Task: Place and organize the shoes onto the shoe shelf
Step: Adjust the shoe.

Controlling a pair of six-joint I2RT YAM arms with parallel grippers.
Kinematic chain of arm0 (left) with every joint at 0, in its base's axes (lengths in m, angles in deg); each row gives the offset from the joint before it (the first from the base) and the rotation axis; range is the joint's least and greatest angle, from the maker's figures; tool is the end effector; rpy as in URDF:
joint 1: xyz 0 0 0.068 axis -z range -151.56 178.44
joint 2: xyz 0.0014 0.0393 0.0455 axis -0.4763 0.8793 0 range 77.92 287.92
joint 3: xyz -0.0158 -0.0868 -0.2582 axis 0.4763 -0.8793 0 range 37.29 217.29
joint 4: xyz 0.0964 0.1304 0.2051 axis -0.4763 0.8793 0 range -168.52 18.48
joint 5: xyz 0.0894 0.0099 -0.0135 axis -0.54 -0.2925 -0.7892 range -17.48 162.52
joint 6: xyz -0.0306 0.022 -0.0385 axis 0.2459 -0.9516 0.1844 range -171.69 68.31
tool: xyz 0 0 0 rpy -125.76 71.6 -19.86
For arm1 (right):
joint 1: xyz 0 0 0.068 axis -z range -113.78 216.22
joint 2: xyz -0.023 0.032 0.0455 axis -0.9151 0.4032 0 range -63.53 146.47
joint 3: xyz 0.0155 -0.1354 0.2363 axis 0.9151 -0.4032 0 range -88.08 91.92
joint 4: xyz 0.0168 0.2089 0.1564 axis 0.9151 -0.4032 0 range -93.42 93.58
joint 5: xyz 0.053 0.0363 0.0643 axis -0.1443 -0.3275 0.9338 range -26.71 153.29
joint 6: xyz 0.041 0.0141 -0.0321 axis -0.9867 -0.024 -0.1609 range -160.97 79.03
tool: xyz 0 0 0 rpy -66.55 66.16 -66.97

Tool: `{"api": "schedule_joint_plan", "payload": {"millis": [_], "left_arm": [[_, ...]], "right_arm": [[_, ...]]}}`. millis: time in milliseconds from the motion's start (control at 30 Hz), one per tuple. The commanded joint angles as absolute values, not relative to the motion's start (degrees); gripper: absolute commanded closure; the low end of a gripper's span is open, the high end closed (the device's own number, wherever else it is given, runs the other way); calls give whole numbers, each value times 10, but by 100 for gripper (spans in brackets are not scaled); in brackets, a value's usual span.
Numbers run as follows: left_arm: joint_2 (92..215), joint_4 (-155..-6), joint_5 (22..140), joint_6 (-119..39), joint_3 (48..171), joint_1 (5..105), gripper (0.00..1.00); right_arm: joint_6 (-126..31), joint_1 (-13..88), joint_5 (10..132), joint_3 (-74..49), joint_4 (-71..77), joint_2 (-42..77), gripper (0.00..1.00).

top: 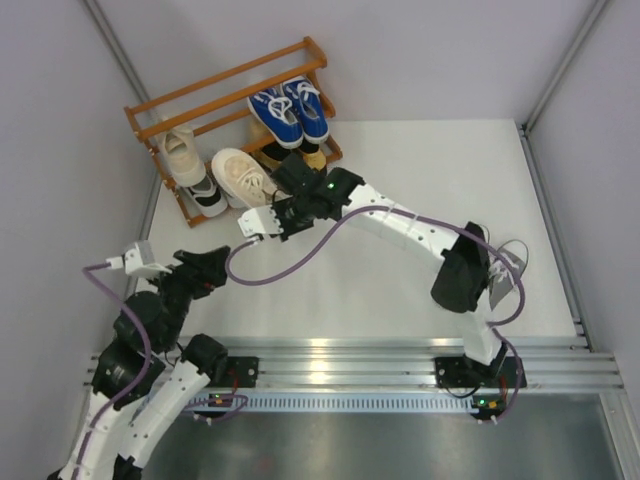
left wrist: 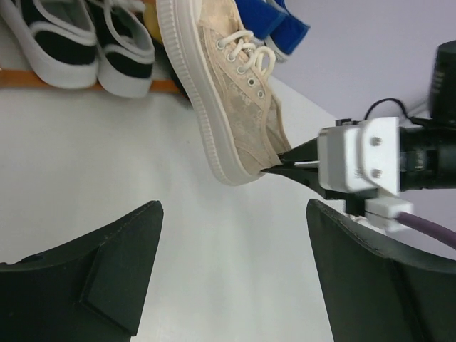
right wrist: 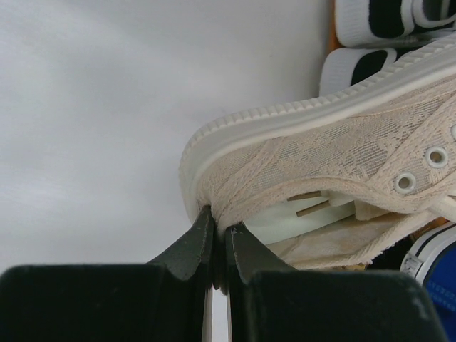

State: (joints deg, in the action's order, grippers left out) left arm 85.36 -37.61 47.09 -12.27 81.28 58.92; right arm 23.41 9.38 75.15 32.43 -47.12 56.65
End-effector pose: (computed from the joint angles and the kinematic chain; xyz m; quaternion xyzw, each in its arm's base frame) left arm 0.0293 0.0004 0.3338 -0.2049 0.7017 -0.2475 0.6359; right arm 0.2491 0.3949 0.3193 -0.8325 0.4287 0.0748 0.3428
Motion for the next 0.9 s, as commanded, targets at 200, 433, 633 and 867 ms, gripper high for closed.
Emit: {"api": "schedule_joint_plan", "payload": {"millis": [200,433,633,867], "left_arm": [[943,-589,685,39,693,589,13],[1038,-930,841,154,531,589,13],[1173,-948,895,132,581,599,12],[1221,-980,886,153,582,625,12]], "right_arm": [[160,100,802,77,-427,293,100],[54,140,875,-64,-365,193,100],[8,154,901,-121,-325,164,100],[-16,157,925,-136,-303,161,100]]}}
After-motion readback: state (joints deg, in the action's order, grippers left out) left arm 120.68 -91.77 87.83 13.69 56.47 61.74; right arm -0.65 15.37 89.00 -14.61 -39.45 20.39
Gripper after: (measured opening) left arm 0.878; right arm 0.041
